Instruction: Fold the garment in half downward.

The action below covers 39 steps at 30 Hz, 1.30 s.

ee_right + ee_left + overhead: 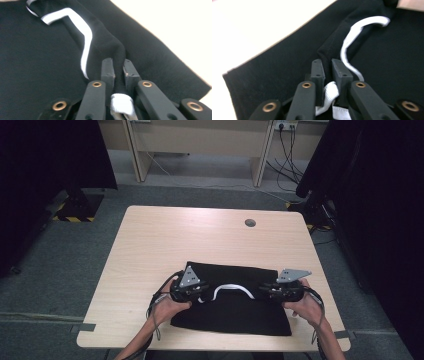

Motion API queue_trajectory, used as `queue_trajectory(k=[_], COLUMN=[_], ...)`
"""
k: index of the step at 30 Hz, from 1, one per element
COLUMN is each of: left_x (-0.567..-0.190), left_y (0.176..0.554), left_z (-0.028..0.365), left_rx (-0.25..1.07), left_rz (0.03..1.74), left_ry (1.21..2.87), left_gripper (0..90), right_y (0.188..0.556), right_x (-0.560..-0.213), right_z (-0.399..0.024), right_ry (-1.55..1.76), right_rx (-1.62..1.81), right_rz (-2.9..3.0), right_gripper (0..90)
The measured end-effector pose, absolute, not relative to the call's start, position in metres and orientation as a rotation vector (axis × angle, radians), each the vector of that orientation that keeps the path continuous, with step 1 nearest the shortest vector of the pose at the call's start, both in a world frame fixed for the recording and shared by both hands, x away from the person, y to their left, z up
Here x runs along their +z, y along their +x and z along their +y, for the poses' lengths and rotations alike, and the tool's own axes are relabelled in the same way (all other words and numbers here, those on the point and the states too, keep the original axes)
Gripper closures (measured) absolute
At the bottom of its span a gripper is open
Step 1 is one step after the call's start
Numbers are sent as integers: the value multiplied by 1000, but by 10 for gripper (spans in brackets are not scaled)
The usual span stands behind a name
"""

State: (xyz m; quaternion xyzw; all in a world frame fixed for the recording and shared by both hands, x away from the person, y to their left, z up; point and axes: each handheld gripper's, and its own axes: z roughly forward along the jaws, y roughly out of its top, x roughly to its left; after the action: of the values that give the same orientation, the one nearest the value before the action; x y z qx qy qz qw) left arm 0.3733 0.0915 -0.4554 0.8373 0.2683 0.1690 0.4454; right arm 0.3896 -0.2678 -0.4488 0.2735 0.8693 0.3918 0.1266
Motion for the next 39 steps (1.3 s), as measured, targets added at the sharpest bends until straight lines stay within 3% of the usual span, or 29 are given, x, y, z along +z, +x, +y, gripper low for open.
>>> queue_trajectory(k=[6,12,14,16,20,24,29,35,39], left_x=[-427,-445,-451,-450,-436,-433,-455,-481,-482], left_y=[344,304,294,287,287,299,309,304,303], left_z=[103,110,110,110,111,106,96,99,106], left_rx=[474,409,340,324,319,342,350,394,368], left_rz=[598,554,560,563,588,665,747,754,790], left_ry=[1989,2027,2020,2002,1925,1912,2011,2166,2143], left_gripper=[833,807,718,561,391,339,288,225,197], right_y=[359,317,305,296,292,300,315,323,320], right_x=[-411,-418,-426,-430,-424,-422,-440,-462,-472], right_z=[-271,-274,-276,-278,-285,-284,-279,-277,-278], right_ry=[641,573,602,668,723,767,826,895,918], right_rx=[1163,1179,1184,1213,1283,1249,1193,1102,1035], right_rz=[2447,2483,2502,2488,2436,2415,2430,2447,2463], right_gripper=[843,799,642,527,450,449,446,398,360])
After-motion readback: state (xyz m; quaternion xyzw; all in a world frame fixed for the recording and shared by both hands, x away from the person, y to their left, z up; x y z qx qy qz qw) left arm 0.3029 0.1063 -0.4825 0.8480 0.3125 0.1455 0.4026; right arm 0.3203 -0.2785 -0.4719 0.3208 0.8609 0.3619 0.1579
